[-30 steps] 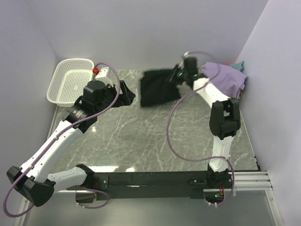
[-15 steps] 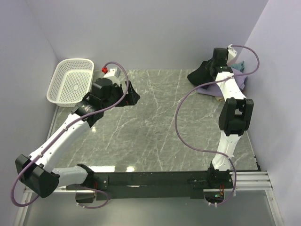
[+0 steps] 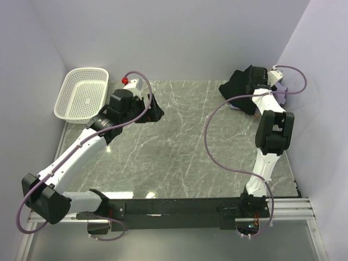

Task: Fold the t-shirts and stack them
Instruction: Neatly place the folded tshirt to the corner, then reset both grippers

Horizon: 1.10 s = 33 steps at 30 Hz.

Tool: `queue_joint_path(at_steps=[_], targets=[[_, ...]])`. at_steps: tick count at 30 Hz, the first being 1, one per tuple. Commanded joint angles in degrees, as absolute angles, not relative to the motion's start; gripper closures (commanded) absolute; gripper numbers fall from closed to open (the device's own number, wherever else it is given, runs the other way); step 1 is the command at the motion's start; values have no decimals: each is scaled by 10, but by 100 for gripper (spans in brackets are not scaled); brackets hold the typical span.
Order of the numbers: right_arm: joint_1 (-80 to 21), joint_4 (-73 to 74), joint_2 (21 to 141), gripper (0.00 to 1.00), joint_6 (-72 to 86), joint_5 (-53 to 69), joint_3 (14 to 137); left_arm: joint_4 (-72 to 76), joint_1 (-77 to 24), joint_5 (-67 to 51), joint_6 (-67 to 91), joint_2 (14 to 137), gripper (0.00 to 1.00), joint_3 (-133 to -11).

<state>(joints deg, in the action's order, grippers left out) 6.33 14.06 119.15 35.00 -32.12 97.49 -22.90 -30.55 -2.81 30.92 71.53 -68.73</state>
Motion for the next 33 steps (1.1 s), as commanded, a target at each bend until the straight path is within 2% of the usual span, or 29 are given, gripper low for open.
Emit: queue_joint_path(at_steps=[1, 2, 3, 4, 5, 6, 10, 16, 19, 24, 33], targets=[[83, 115, 1214, 98, 324, -439, 1018, -206, -304, -48, 309, 730, 0, -718], [85, 116, 1216, 87, 317, -432, 1021, -207, -304, -54, 309, 733, 1, -719], [83, 112, 1211, 51, 311, -421, 1017, -205, -304, -56, 309, 736, 1, -720], [83, 103, 1205, 35, 300, -404, 1008, -204, -303, -59, 310, 739, 1, -721], [83, 62, 1181, 23, 289, -382, 972, -204, -304, -61, 311, 740, 1, -721], [83, 38, 1166, 1, 280, -367, 949, -203, -303, -62, 312, 741, 1, -722], [74, -66, 1087, 0, 250, -266, 839, -200, -304, -57, 317, 737, 1, -716], [19, -175, 966, 0, 202, -242, 701, -192, -304, -54, 323, 729, 1, -713], [-17, -148, 926, 0, 193, -263, 698, -199, -303, -37, 323, 722, 1, -712], [-80, -9, 904, 0, 188, -267, 762, -221, -304, 34, 325, 720, 0, -715], [-183, 27, 805, 0, 150, -304, 687, -243, -303, 97, 313, 704, 1, -726]])
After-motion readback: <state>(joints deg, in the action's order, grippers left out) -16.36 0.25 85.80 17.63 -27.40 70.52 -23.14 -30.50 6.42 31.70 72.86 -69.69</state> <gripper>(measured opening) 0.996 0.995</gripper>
